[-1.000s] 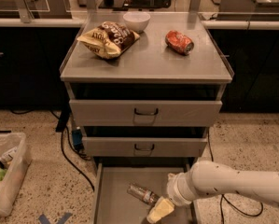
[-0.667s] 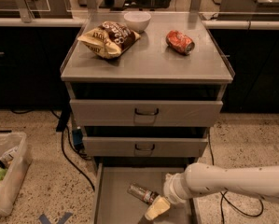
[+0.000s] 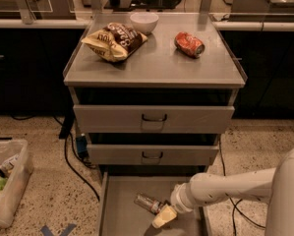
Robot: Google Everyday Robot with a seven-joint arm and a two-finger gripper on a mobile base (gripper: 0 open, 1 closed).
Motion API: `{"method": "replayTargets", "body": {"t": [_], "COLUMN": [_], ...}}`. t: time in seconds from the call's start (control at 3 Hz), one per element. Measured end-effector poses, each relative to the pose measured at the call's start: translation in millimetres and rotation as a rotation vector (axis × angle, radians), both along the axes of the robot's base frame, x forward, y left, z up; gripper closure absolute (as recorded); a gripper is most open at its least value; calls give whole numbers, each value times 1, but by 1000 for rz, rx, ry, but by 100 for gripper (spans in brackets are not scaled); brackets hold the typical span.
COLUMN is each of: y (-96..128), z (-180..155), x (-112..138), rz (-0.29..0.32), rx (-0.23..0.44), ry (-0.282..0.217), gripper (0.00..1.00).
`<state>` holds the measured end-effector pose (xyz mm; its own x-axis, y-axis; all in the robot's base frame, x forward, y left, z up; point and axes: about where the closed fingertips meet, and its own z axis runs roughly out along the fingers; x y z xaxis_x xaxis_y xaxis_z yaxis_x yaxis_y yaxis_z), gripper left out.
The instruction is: Pick water bottle from bottom drawer and place on counter
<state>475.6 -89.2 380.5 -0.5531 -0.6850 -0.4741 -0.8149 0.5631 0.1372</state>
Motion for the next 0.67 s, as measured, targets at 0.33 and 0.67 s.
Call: {"method": "replayTargets", "body": {"t": [0.33,0.67], "y": [3,8], "z": [-34,-104], "x": [5,6], "rz": [5,6], "rx": [-15,-47], "ry": [40,116], "gripper": [0,0]}}
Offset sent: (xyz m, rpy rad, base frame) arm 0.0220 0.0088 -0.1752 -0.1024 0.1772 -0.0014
